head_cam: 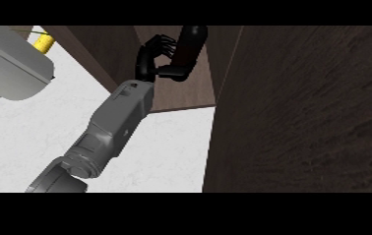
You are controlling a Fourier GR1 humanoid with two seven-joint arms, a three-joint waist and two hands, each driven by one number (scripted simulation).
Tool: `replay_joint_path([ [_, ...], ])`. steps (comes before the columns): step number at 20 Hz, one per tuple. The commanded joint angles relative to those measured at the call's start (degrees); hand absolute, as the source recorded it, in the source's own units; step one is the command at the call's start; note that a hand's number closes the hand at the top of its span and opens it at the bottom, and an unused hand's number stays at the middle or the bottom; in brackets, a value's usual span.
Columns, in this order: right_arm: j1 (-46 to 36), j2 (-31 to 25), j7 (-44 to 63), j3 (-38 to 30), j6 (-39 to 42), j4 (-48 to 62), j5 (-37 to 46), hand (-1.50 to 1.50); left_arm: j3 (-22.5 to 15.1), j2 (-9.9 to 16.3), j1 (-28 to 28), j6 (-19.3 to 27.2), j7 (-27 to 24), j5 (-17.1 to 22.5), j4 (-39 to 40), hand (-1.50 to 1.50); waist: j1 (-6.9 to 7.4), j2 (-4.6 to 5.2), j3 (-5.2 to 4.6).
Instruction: Pick up the wine, place it into the cabinet and close the cabinet
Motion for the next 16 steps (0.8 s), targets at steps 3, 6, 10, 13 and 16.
replay_joint_path([
  [3,2.6,-0.2,0.8,1.6,1.4,-6.0,-3.4,-1.5,-0.4,0.4,-0.9,3.8,-3.5,-1.8,3.6,-1.5,-0.8,0.33,0.01],
  [6,2.5,-1.2,2.0,0.7,2.1,-6.8,-3.6,-1.5,-0.3,1.6,-3.8,5.2,-2.2,-2.2,4.5,-1.5,-1.12,0.47,-0.03],
  [10,3.1,-0.1,0.7,2.5,2.0,-7.2,-2.3,-1.5,-0.4,4.5,-4.5,5.2,-1.6,-2.8,6.0,-1.5,-1.39,0.44,-0.1],
  [13,3.1,-0.4,-0.3,1.1,2.8,-6.8,-3.0,-1.5,0.5,2.5,-4.9,7.5,-2.5,-2.2,6.0,-1.5,-0.94,0.33,-0.05],
  [16,2.9,-0.1,-1.0,0.9,3.2,-5.4,-3.4,-1.5,1.2,3.3,-7.0,1.5,-1.7,-1.5,4.6,-1.5,-1.17,0.64,-0.08],
])
